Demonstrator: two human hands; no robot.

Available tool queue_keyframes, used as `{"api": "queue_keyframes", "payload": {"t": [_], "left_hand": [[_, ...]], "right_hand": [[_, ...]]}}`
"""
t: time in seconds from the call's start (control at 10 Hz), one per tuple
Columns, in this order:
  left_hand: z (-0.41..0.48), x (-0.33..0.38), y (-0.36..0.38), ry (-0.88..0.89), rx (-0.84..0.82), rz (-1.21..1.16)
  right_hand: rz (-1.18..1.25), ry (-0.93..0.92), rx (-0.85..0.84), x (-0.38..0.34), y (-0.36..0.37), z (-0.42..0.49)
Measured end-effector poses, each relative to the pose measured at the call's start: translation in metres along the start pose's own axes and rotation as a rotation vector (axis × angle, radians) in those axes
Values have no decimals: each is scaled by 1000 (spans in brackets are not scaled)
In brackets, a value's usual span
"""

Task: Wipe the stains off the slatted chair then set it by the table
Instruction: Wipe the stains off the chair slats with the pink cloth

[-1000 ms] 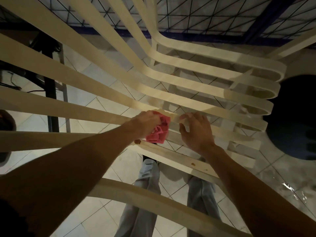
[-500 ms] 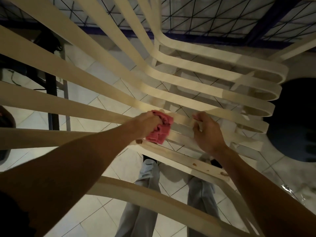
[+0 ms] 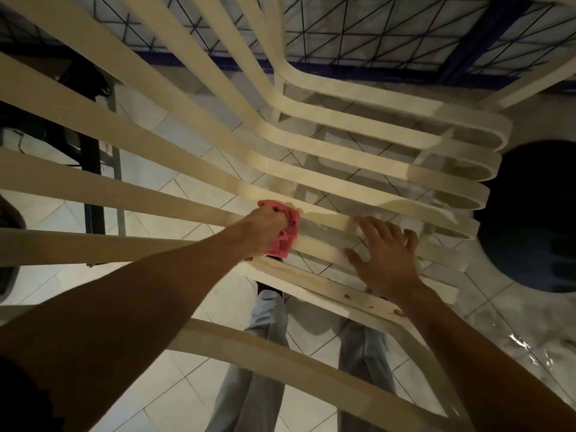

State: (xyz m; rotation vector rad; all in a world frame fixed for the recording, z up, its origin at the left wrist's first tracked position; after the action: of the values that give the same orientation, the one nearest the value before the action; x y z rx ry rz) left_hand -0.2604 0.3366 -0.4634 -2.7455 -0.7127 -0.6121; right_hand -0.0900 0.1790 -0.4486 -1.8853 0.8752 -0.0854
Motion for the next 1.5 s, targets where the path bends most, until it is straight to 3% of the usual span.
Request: {"api": "queue_keyframes", "payload": {"t": [0.4,0.7,0.8,1.1,1.2,1.3,1.4,1.5], "left_hand": [[-11,3,46,-10,-195,-197],[-3,-4,-22,-3,-1,1],[3,-2,-14,-47,-16,-151],[-9,25,73,36,-144,-222],[-16,30,89,100,-117,-82],[-26,35,100,282,-100,163],[-31,41,97,503,-31,582],[-32,44,94,545,5,640]], "right_hand": [[142,2,-32,0,-3,6],[179,1,-32,4,-7,6],[202,-22,-7,6,-9,4],[381,5,45,17,-19,-6],[463,20,173,25,-30,-18],[513,109,211,27,-33,-29],[493,289,31,28,-20,-35],[467,317,-135,20,-8,-31]]}}
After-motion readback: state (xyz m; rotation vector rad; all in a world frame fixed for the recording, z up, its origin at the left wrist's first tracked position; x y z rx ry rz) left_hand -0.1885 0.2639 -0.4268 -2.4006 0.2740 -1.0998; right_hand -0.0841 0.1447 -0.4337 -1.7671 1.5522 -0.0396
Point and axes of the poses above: each hand's wrist, its own z-axis towards the middle knuckle, its own y-axis out of the palm, x = y × z, the point moved 6 cm from there along z, towards the middle knuckle, and after that the axes turned 3 degrees about y, right-handed, at the moved point
